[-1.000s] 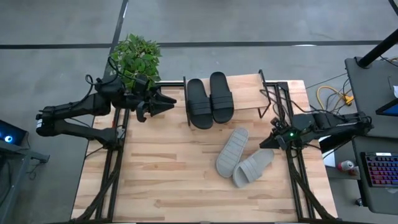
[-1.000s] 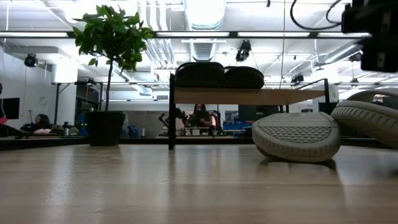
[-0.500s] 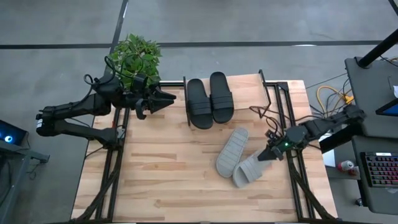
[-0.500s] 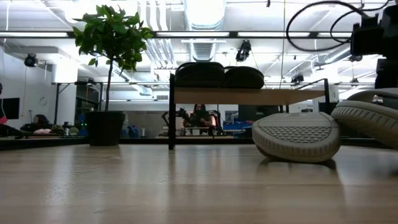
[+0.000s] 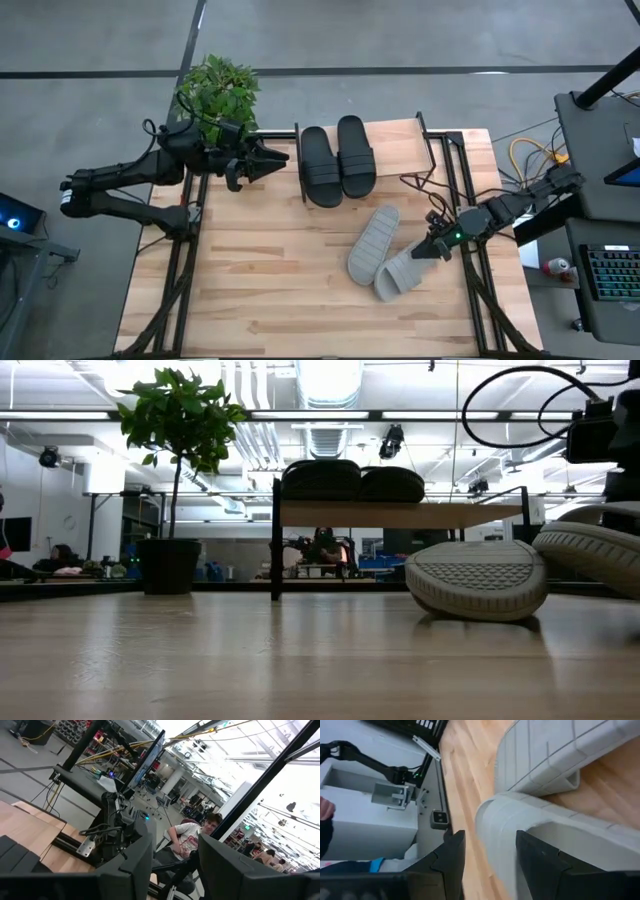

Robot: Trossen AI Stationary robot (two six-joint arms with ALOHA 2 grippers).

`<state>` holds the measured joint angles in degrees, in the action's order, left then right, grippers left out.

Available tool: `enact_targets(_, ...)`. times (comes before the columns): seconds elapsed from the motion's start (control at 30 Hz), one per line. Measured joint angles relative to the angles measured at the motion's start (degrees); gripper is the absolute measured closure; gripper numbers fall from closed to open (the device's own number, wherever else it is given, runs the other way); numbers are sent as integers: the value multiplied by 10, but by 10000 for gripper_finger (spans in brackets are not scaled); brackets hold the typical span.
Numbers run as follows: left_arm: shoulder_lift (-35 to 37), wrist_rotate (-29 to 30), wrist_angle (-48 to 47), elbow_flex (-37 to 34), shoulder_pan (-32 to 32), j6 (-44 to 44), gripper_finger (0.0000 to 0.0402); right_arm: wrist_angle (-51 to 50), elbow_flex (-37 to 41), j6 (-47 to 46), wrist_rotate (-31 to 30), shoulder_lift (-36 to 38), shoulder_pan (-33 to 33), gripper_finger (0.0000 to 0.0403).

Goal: Pick and place slides into the shelf
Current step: Put the right gray slide on the shelf

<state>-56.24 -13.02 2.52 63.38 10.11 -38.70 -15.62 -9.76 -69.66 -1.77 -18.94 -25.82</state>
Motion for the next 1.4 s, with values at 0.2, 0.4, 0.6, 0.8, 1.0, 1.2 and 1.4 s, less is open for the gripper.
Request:
enact_targets(0.2, -6, -1, 1, 5, 0, -1, 259, 0, 19, -2, -14, 0, -2, 236)
enact_targets(0.4, -2, -2, 2, 4, 0, -5, 259, 12, 34, -8, -15, -4, -8, 236)
enact_targets(0.6, -1, -2, 1, 4, 0, -14, 259, 34, 35, -8, -14, -20, -8, 236)
enact_targets(0.8, -2, -2, 1, 3, 0, -14, 259, 79, 35, -5, -14, -60, -8, 236)
enact_targets(1.0, 0, -2, 1, 6, 0, -12, 259, 135, 35, -4, -13, -123, -16, 236)
enact_targets(1.2, 1, -2, 0, 6, 0, -13, 259, 208, 35, -8, -13, -196, -29, 236)
enact_targets(1.4, 1, -2, 1, 6, 0, -10, 259, 288, 34, -19, -13, -276, -39, 240)
